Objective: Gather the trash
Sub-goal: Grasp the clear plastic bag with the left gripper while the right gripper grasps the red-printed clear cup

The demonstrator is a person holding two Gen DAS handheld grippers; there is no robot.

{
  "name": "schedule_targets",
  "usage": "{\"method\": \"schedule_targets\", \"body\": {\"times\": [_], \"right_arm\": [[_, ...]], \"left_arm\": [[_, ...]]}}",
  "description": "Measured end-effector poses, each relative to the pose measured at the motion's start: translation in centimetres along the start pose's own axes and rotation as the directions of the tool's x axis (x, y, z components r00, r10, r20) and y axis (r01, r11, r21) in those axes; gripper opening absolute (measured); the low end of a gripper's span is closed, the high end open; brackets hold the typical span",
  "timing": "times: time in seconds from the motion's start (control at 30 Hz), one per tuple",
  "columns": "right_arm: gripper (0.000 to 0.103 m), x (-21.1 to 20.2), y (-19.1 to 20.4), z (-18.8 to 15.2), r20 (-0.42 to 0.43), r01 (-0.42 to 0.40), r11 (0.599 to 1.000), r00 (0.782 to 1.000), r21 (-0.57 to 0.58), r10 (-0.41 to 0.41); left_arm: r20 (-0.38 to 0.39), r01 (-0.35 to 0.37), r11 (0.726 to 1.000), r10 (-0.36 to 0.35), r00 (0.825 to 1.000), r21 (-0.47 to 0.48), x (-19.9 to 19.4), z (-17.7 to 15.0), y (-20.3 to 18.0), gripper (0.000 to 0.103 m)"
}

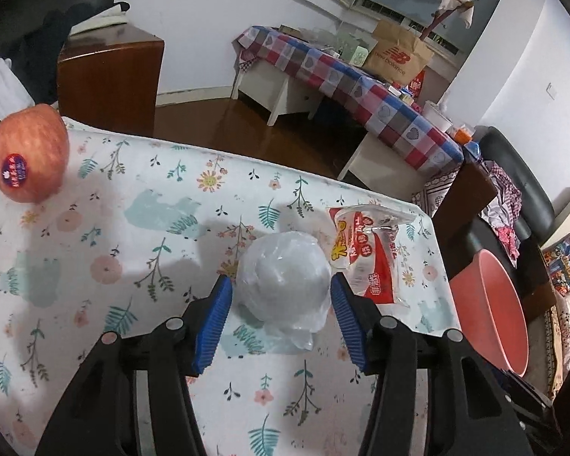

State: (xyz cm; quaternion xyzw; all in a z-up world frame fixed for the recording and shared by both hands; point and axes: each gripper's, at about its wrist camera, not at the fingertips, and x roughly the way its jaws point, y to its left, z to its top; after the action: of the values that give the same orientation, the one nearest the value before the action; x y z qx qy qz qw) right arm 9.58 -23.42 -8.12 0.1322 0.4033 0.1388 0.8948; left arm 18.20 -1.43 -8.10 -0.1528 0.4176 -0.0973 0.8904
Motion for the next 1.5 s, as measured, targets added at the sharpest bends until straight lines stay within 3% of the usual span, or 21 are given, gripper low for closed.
{"method": "schedule_targets", "body": {"times": [0.03,0.07,0.13,0.23,0.57,0.7,0.93,0.97,1.07,1.5], "right_arm": [[0.037,0.3,0.1,0.2,-0.003,-0.008,1.0,1.0,0.005,0.008],[0.044,0.6,0.2,0.5,-0.004,-0.019,1.0,1.0,0.01,0.019],[0.048,1.3,0.7,1.1,-0.001,-0.042,0.999,0.999,0.015,0.042],[0.048,2.0,1.6,2.1,0.009,-0.052,0.999,0.999,-0.009,0.052],[0.048,5.9,2.6,5.0,-0.017,-0.05,0.999,0.999,0.006,0.05],[0.048,7.8,3.1,5.4,-0.046,-0.039,0.999,0.998,0.024,0.04],[0.045,8.7,3.4,5.5,-0.026,-0.002,1.0,1.0,-0.005,0.002],[0.036,8.7,3.4,5.4,-0.025,0.002,1.0,1.0,-0.013,-0.002],[0.025,8.4,3.5,5.1,-0.021,0.015,0.999,1.0,-0.036,-0.016],[0.024,1.3,4.4,1.3,0.034,0.043,0.99,0.999,-0.134,-0.039]], "left_arm": [[0.0,0.006,1.0,-0.006,1.0,0.004,0.1,0.0,0.0,0.035],[-0.001,0.012,1.0,-0.012,1.0,0.011,0.2,-0.1,0.0,0.027],[0.005,0.014,0.999,-0.014,1.0,0.029,0.2,-0.1,-0.1,0.016],[0.02,0.015,0.999,-0.015,1.0,0.032,-0.5,-0.2,0.3,0.012],[0.04,0.02,1.0,-0.021,0.999,0.008,-2.7,-1.7,2.2,0.011],[0.04,0.025,1.0,-0.024,0.999,-0.01,-3.2,-1.8,2.8,0.011],[0.04,0.025,0.999,-0.024,0.999,-0.021,-3.8,-2.2,3.3,0.011],[0.04,0.024,1.0,-0.023,0.999,-0.02,-3.8,-2.2,3.3,0.011],[0.047,0.024,1.0,-0.023,0.999,-0.021,-4.1,-2.3,3.4,0.011],[0.068,-0.006,1.0,0.006,0.998,-0.006,-7.4,-3.7,2.0,0.011]]}}
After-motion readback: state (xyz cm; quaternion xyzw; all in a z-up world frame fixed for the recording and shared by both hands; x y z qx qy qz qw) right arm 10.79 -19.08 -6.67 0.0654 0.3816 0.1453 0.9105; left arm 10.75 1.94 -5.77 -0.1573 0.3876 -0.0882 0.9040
